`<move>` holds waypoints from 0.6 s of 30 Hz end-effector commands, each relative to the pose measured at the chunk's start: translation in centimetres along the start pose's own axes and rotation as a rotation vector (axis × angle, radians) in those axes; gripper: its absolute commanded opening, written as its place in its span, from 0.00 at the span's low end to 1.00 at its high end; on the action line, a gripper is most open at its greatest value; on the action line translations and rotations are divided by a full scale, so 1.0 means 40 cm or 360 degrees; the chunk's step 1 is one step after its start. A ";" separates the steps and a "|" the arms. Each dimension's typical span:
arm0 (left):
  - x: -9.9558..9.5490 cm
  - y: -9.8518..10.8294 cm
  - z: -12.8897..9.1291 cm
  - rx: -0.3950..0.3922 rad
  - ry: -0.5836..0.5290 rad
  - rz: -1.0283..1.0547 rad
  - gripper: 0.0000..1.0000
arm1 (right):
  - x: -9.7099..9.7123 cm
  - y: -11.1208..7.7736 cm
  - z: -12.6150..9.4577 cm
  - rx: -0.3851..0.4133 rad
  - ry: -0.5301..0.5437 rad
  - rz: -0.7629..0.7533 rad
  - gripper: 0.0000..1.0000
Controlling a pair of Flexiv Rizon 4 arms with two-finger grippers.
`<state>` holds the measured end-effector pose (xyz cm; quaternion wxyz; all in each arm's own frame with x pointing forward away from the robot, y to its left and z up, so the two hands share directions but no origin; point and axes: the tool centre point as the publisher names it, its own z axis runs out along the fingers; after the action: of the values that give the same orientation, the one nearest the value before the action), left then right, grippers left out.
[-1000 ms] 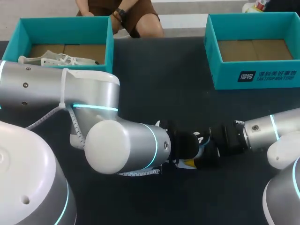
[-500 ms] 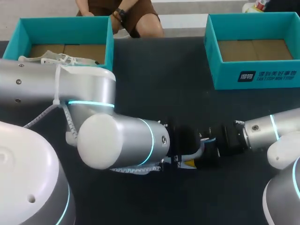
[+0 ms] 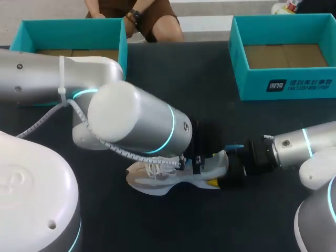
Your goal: Take the shoe out of the shoebox, open the shoe tongue, remove and reinsert the insole, then place the shoe into the shoebox
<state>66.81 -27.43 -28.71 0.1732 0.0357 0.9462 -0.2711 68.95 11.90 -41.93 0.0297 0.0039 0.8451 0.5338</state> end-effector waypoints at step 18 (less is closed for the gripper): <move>-0.077 -0.105 -0.113 0.0243 0.0445 -0.0175 0.00 | 0.000 -0.006 0.008 0.0009 -0.0001 0.0001 0.00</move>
<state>67.23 -29.55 -22.28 0.0622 0.0194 0.9399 -0.3351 68.95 11.90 -41.93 0.0297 0.0039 0.8451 0.5338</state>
